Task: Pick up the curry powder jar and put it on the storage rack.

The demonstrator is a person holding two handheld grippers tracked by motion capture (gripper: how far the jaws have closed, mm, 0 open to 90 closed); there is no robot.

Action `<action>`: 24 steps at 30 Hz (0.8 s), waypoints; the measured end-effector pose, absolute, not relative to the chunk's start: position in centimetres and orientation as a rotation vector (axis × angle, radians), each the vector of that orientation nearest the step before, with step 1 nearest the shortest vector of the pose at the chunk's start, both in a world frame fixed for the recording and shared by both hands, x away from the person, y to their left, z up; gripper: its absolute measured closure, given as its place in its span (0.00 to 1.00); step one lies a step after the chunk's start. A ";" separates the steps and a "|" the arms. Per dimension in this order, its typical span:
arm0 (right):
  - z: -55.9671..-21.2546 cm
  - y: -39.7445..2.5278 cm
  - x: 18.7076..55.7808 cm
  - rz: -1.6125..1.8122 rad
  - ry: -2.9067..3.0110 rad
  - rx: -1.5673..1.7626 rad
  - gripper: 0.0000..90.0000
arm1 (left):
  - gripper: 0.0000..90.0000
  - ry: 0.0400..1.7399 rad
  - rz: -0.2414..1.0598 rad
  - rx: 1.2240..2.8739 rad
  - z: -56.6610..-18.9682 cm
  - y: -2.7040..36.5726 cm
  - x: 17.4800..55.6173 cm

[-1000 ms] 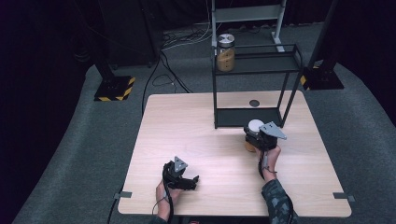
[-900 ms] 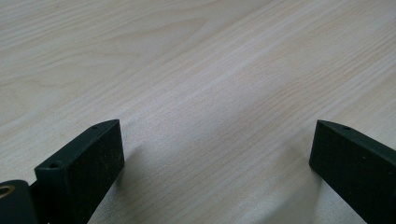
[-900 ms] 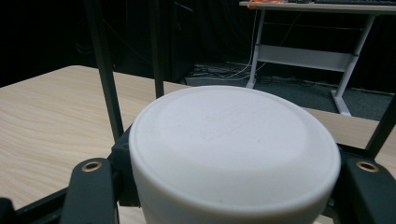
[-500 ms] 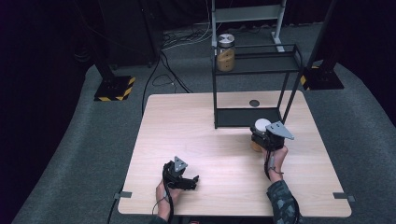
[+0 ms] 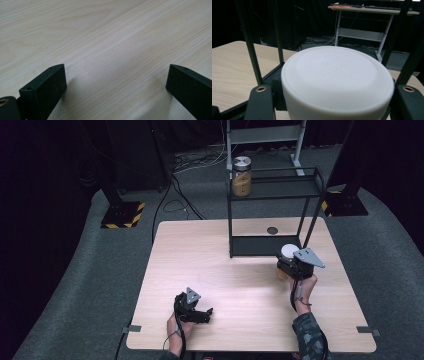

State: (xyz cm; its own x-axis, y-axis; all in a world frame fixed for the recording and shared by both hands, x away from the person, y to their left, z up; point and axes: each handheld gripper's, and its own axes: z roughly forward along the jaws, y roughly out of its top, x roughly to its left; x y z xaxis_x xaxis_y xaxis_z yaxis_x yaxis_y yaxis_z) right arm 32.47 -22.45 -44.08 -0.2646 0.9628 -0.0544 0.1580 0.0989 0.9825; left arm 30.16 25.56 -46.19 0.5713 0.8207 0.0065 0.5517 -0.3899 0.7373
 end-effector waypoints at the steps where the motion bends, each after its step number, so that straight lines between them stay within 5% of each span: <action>1: -44.0 -22.6 32.4 1.253 1.562 1.141 0.37 | 0.03 1.092 0.488 2.097 -46.2 25.6 30.2; 24: -40.0 -24.8 32.0 1.235 1.501 1.135 0.37 | 0.03 1.094 0.488 2.096 -46.2 25.6 30.1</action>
State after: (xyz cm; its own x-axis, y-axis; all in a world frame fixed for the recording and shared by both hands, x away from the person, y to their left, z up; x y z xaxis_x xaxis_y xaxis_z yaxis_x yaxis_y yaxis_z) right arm 31.99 -24.78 -40.04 -0.2146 0.9743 -0.0681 0.1213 0.0958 0.9880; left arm 30.15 25.55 -46.20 0.5700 0.8217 0.0053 0.5526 -0.3881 0.7376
